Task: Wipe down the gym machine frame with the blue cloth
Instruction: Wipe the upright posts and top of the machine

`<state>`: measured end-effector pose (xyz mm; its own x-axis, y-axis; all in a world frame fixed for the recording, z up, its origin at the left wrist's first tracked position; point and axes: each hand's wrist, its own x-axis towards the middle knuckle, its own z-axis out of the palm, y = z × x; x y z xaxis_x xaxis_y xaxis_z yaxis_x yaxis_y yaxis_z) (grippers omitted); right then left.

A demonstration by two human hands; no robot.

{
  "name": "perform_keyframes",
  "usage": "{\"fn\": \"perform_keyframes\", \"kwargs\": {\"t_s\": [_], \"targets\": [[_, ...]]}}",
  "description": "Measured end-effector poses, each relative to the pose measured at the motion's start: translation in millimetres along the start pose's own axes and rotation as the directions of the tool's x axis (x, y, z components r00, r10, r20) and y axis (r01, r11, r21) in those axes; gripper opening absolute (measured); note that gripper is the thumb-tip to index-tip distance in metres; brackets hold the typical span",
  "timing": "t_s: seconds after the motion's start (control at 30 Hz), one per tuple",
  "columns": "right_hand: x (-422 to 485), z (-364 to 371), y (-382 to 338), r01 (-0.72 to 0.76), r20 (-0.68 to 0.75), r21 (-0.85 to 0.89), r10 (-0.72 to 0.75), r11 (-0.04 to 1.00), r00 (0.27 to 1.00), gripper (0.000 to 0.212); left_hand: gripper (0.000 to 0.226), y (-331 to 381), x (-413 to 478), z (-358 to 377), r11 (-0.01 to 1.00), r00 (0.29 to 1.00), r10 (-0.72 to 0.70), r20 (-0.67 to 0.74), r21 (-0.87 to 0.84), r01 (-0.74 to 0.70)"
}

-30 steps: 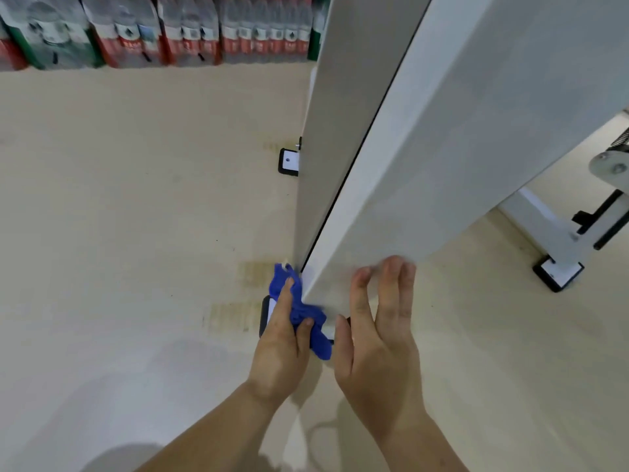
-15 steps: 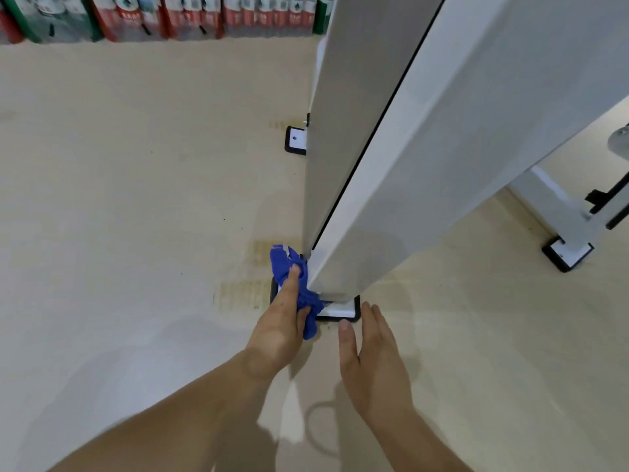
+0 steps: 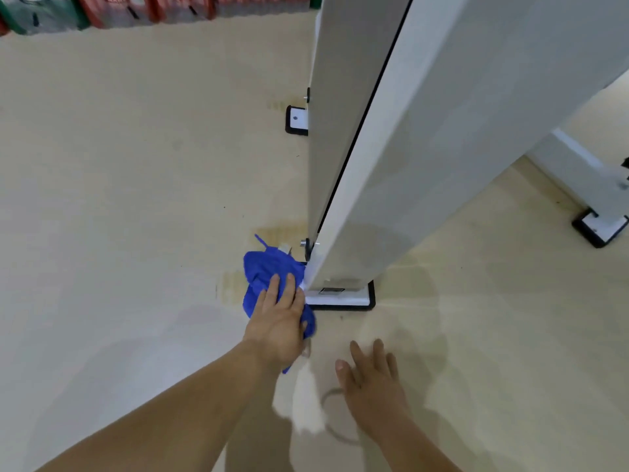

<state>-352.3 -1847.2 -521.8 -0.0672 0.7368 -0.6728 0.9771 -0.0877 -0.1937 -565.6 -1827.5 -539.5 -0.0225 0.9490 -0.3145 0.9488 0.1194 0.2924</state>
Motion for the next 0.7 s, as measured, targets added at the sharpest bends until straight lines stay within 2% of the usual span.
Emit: {"fn": "perform_keyframes", "kwargs": {"t_s": [0.07, 0.1, 0.13, 0.17, 0.2, 0.27, 0.3, 0.37, 0.43, 0.5, 0.53, 0.57, 0.6, 0.63, 0.67, 0.7], "targets": [[3, 7, 10, 0.014, 0.017, -0.045, -0.014, 0.999, 1.0, 0.076, 0.075, -15, 7, -3, 0.995, 0.984, 0.083, -0.157, -0.041, -0.091], [0, 3, 9, 0.026, 0.03, -0.057, -0.024, 0.998, 0.999, 0.072, 0.076, -25, 11, -6, 0.987, 0.987, 0.068, -0.146, -0.134, -0.087], [1, 1, 10, 0.014, 0.05, -0.056, -0.011, 0.998, 0.999, 0.07, 0.075, -33, 13, -9, 0.971, 0.997, 0.038, -0.071, -0.233, -0.054], [3, 0, 10, -0.011, 0.065, -0.046, 0.014, 0.999, 0.998, 0.07, 0.075, -38, 15, -9, 0.956, 1.0, 0.015, -0.013, -0.291, -0.018], [4, -2, 8, -0.021, 0.07, -0.03, 0.023, 0.999, 0.997, 0.072, 0.075, -35, 16, -7, 0.955, 1.0, 0.012, -0.017, -0.297, -0.016], [4, -3, 6, -0.016, 0.082, -0.023, 0.018, 1.0, 0.996, 0.073, 0.077, -20, 5, 7, 0.967, 0.992, -0.001, -0.123, -0.252, -0.031], [3, -3, 5, -0.009, 0.075, -0.025, 0.011, 1.0, 0.997, 0.073, 0.076, -8, -6, 14, 0.962, 0.98, -0.025, -0.198, -0.271, -0.031], [3, -5, 5, -0.003, 0.062, -0.018, 0.004, 1.0, 0.998, 0.072, 0.072, 6, -24, 24, 0.929, 0.962, -0.091, -0.256, -0.37, -0.01], [4, -9, 5, 0.007, 0.087, -0.026, -0.005, 1.0, 0.996, 0.071, 0.06, 3, -24, 17, 0.907, 0.973, -0.104, -0.206, -0.42, 0.008], [3, -12, 6, 0.012, 0.092, -0.029, -0.009, 1.0, 0.996, 0.072, 0.035, -6, -9, -2, 0.921, 0.991, -0.049, -0.126, -0.388, -0.004], [2, -11, 5, 0.012, 0.096, -0.031, -0.009, 0.999, 0.995, 0.072, 0.041, -12, 1, -13, 0.95, 0.99, 0.013, -0.137, -0.308, -0.055], [1, -11, 5, 0.012, 0.095, -0.039, -0.009, 0.999, 0.995, 0.073, 0.042, -15, 11, -21, 0.95, 0.995, 0.015, -0.094, -0.309, -0.043], [1, -10, 6, 0.011, 0.097, -0.045, -0.006, 0.999, 0.995, 0.073, 0.037, -15, 17, -23, 0.911, 1.0, -0.011, -0.007, -0.413, 0.007], [1, -10, 6, 0.013, 0.095, -0.05, -0.008, 0.999, 0.995, 0.073, 0.054, -15, 20, -21, 0.823, 0.995, -0.077, 0.062, -0.559, 0.098], [1, -11, 5, 0.008, 0.098, -0.051, -0.003, 0.999, 0.995, 0.073, 0.077, -15, 21, -9, 0.869, 0.996, -0.084, -0.016, -0.49, 0.066], [1, -13, 4, 0.005, 0.102, -0.036, -0.001, 0.999, 0.995, 0.072, 0.085, -10, 14, -1, 0.876, 0.991, -0.092, -0.099, -0.481, 0.033]]}}
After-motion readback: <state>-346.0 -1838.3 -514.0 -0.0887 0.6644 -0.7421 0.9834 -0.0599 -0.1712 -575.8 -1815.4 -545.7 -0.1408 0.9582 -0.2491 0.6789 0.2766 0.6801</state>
